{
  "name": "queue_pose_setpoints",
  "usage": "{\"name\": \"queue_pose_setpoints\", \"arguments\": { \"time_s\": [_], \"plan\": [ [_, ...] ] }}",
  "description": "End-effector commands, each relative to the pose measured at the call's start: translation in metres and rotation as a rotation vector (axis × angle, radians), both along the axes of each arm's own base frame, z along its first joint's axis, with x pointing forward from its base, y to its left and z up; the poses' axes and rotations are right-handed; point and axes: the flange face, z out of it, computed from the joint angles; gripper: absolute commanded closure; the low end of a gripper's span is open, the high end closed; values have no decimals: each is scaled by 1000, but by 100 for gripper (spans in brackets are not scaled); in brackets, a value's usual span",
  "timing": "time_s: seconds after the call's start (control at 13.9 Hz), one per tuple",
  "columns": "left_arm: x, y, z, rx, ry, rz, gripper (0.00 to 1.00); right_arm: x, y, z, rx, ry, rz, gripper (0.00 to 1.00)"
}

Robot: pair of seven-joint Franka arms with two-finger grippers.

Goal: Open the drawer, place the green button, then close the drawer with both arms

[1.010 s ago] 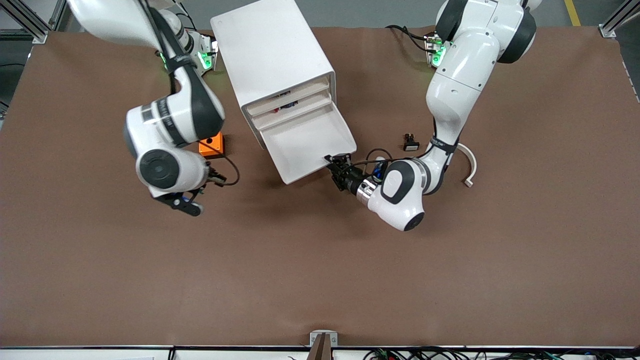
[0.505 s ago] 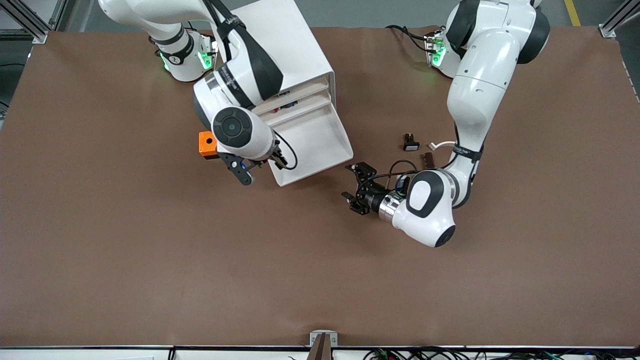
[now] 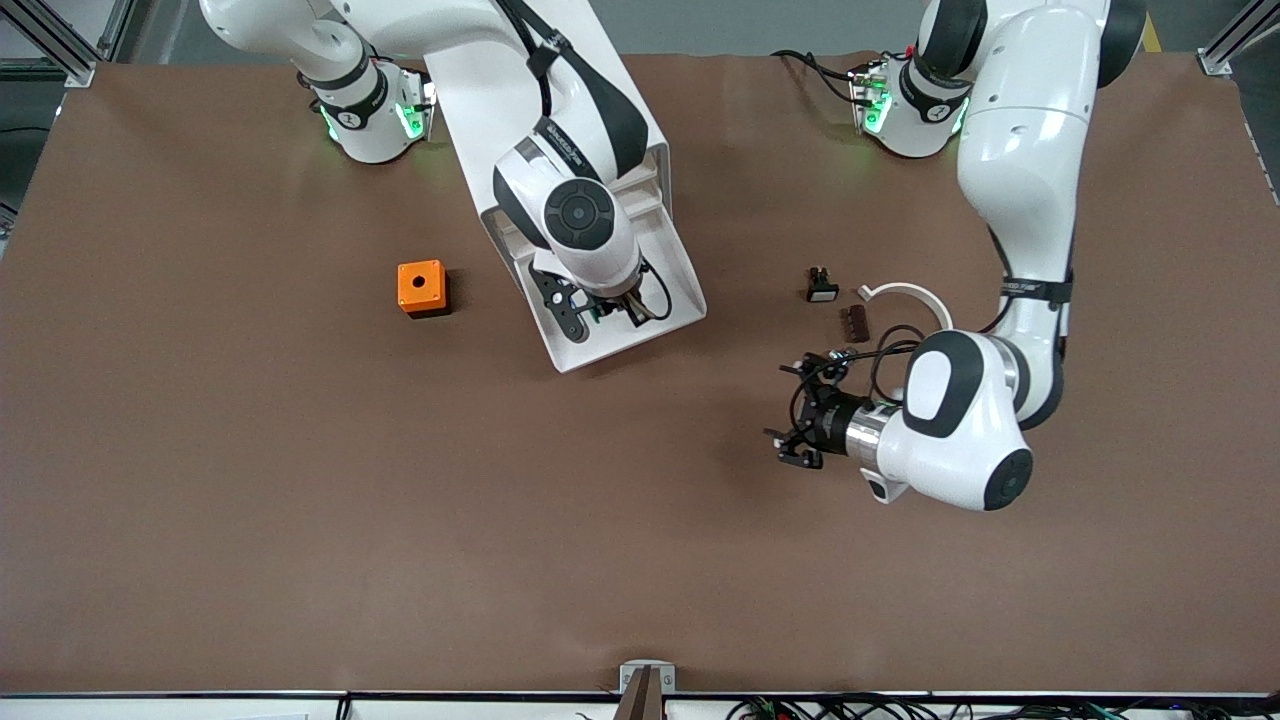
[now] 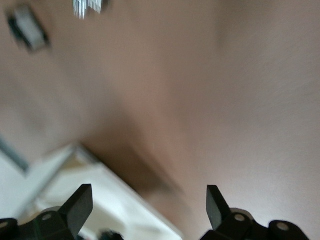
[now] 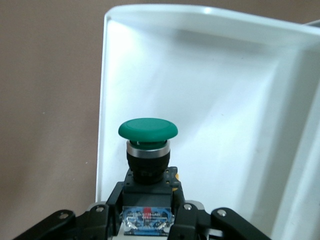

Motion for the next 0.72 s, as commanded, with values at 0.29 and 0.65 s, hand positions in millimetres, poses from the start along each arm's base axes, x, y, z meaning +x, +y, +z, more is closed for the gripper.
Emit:
{"name": "queue_pose_setpoints", "arguments": {
  "time_s": [0.29,0.65],
  "plan": [
    [-7,31,76,100,-336,-724,0,1,-18,-35,-4,6,-45,76],
    [-27,13,72,92,-448,-807,0,-7,-7,-47,-3,3,-30,74]
  ]
}}
